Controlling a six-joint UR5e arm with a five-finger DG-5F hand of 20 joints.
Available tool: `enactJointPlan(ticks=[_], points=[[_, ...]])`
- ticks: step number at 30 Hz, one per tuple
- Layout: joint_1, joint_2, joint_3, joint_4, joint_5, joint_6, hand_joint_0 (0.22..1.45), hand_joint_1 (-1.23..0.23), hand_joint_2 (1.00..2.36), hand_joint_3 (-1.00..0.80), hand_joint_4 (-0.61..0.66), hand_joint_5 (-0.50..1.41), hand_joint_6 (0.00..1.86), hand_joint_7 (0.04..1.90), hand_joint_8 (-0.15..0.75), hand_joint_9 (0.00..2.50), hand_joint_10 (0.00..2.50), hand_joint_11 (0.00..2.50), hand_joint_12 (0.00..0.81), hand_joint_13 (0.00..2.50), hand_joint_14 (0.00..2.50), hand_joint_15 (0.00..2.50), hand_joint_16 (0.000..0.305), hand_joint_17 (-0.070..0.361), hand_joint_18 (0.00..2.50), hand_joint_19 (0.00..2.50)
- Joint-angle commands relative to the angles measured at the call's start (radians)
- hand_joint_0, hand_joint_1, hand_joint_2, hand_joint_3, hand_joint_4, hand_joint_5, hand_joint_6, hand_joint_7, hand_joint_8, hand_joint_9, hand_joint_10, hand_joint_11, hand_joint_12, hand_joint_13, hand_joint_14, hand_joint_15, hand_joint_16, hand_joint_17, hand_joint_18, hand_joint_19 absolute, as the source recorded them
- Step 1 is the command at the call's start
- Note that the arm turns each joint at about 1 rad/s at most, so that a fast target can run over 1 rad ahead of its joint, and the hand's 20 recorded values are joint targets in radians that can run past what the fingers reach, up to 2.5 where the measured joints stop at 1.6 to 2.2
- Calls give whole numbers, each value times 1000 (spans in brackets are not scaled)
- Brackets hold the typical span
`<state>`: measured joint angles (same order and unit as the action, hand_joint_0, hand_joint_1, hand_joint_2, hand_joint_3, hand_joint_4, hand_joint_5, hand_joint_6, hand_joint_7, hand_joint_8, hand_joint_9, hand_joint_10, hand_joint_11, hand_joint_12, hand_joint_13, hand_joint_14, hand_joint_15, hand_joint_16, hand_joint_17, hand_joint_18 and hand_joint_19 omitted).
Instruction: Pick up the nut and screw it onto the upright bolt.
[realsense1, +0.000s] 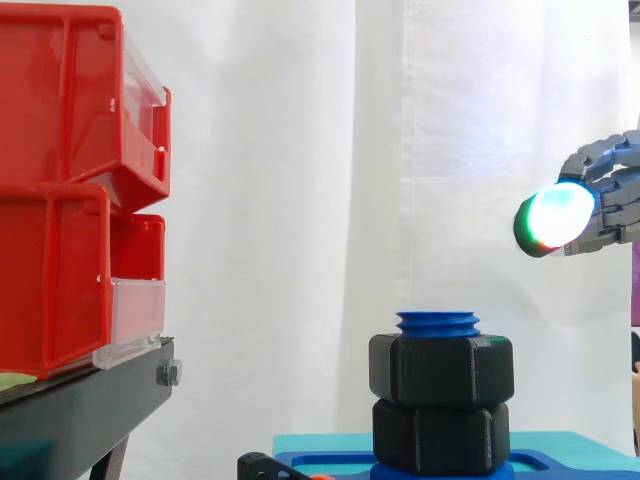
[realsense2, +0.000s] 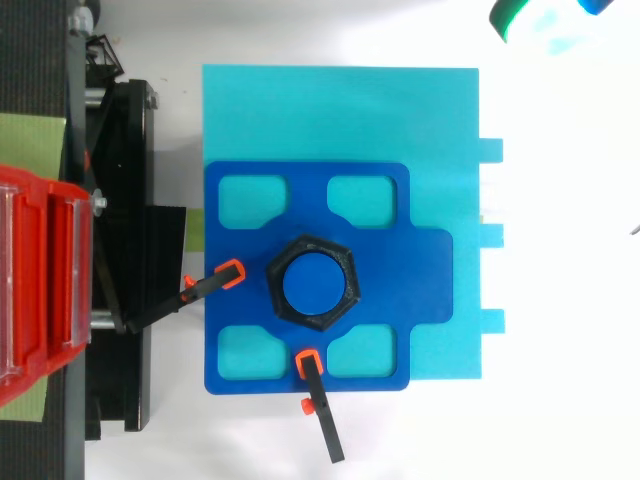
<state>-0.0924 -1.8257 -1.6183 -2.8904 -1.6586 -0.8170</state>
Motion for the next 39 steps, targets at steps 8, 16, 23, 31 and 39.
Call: enactJointPlan(ticks=[8, 16, 23, 31, 39], points=[[-1, 0, 0, -1, 0, -1, 458, -246, 1000, -500, -2, -255, 502, 725, 178, 0, 0, 0, 359, 0, 0, 0, 48, 109, 0, 0], [-1, 0, 0, -1, 0, -1, 465, -270, 1000, -500, -7, -248, 502, 695, 172, 0, 0, 0, 350, 0, 0, 0, 47, 105, 0, 0], [0, 0, 0, -1, 0, -1, 465, -274, 1000, -500, -14, -249, 502, 717, 171, 0, 0, 0, 349, 0, 0, 0, 46, 104, 0, 0], [-1, 0, 0, -1, 0, -1, 466, -279, 1000, -500, -10, -246, 501, 672, 172, 0, 0, 0, 347, 0, 0, 0, 46, 103, 0, 0], [-1, 0, 0, -1, 0, -1, 466, -306, 1000, -500, -1, -240, 502, 674, 179, 22, 0, 0, 347, 29, 0, 0, 46, 103, 0, 0]])
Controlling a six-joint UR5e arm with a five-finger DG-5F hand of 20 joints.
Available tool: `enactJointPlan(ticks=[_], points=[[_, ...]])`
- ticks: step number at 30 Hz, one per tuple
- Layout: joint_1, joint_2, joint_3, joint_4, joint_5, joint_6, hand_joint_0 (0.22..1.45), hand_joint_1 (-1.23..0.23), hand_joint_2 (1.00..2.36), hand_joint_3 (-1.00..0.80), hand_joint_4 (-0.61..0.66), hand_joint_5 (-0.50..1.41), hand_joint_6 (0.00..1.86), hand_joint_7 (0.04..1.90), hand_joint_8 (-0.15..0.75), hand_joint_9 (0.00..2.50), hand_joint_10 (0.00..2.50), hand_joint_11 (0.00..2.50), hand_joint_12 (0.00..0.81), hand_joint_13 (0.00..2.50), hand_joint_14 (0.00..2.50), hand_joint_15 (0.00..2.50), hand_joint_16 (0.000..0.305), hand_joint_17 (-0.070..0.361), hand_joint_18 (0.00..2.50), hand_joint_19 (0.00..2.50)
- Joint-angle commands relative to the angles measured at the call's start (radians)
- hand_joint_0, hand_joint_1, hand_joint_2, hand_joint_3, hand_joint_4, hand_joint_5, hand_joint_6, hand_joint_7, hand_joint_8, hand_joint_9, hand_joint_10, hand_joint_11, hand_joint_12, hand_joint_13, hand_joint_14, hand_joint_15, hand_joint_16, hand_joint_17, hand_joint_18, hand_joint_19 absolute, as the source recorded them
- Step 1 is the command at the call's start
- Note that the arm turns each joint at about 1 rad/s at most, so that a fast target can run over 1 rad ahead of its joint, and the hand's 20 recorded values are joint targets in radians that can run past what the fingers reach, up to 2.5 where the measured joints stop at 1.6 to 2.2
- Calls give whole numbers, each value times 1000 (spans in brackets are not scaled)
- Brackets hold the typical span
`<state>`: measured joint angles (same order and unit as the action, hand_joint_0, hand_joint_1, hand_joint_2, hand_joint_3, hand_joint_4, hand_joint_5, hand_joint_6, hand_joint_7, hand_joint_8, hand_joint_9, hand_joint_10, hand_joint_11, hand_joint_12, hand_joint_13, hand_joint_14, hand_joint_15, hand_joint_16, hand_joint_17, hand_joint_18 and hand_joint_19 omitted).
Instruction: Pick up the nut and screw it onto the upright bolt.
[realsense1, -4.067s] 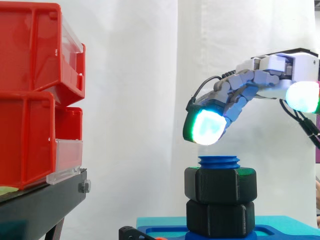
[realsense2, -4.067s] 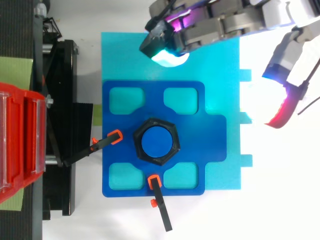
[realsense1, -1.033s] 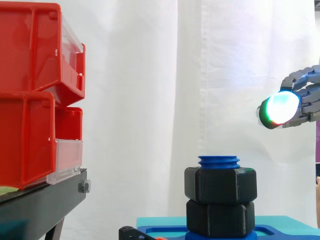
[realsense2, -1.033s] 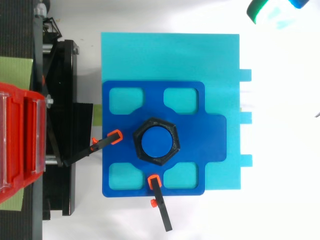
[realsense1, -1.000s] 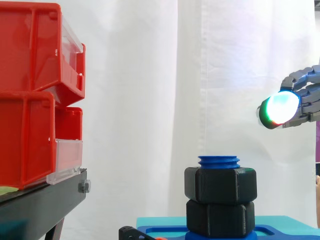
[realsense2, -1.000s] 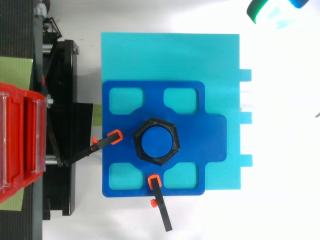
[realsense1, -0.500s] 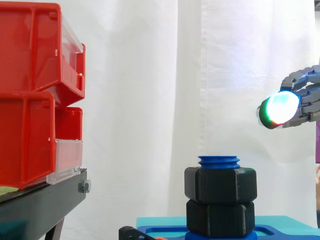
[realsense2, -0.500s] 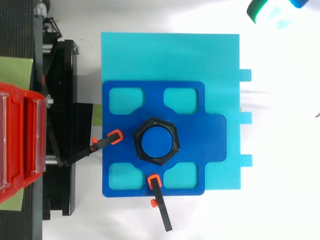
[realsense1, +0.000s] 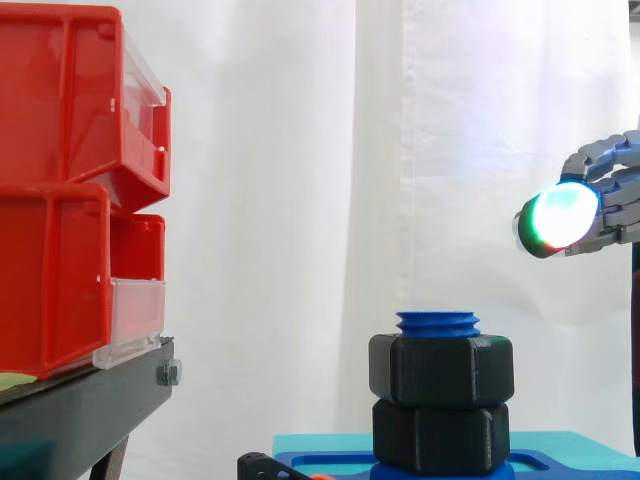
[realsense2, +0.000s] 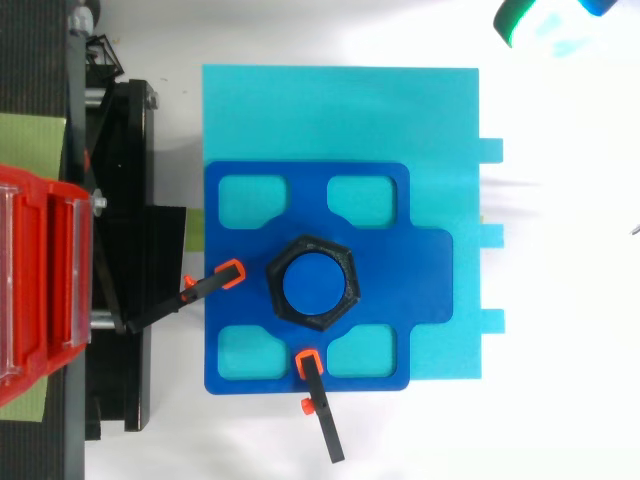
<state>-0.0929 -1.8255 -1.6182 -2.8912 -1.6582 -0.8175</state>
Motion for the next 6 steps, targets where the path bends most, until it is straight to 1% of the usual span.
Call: enactJointPlan(ticks=[1, 2, 4, 6], points=[[-1, 0, 0, 0, 0, 0, 466, -279, 1000, -500, -5, -248, 502, 713, 171, 0, 0, 0, 343, 0, 0, 0, 45, 102, 0, 0], [-1, 0, 0, 0, 0, 0, 466, -279, 1000, -500, -5, -248, 502, 713, 171, 0, 0, 0, 343, 0, 0, 0, 45, 102, 0, 0], [-1, 0, 0, 0, 0, 0, 465, -306, 1000, -500, -2, -239, 501, 648, 179, 33, 0, 0, 346, 44, 0, 0, 46, 103, 0, 0], [1, 0, 0, 0, 0, 0, 465, -307, 1000, -500, 0, -239, 502, 664, 178, 32, 0, 0, 346, 46, 0, 0, 45, 102, 0, 0]])
